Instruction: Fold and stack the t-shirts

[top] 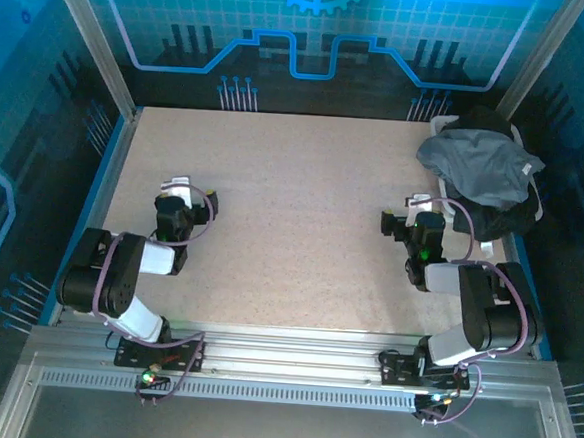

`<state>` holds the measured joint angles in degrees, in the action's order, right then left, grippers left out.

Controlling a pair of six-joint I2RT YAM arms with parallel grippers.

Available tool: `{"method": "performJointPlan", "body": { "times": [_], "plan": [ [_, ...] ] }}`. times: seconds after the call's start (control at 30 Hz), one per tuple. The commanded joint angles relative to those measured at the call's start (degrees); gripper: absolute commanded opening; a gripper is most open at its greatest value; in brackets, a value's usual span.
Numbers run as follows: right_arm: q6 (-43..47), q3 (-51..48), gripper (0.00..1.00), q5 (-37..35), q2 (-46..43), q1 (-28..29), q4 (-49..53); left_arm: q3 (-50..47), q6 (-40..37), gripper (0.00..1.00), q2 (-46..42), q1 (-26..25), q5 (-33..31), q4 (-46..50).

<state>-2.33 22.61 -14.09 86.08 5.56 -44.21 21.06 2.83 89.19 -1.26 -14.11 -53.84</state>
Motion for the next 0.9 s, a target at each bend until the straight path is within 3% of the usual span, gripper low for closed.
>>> {"method": "performJointPlan", "body": {
  "times": [0.0, 0.67, 0.7, 0.77, 0.8, 0.87],
  "plan": [
    [-0.5, 0.7, 1.00, -0.2, -0.2, -0.9, -1.4, -0.2, -0.7, 0.99, -0.5, -0.3, -0.6, -0.6],
    [0.1, 0.7, 1.00, -1.1, -1.2, -0.2, -1.2, -0.9, -0.9, 0.99, -0.8, -0.4, -0.9, -1.9],
    [1.5, 1.4, 1.00, -1.6, -3.2, 0.7, 1.4, -1.8, -1.5, 0.99, -2.4, -1.2, -2.9, -2.3],
    [4.5, 5.1, 1.00, -10.6, -9.1, 5.8, 10.7, -1.7, -5.1, 0.99, -6.3, -5.4, -8.6, 0.2],
    [4.9, 7.1, 1.00, -14.8, -12.7, 8.7, 13.7, -0.3, -8.2, 0.99, -9.6, -9.1, -14.6, 4.1],
    [1.4, 12.0, 1.00, -17.9, -18.7, 12.6, 16.8, 4.2, -8.9, 0.99, -16.2, -13.3, -18.4, 12.5]
  ]
}}
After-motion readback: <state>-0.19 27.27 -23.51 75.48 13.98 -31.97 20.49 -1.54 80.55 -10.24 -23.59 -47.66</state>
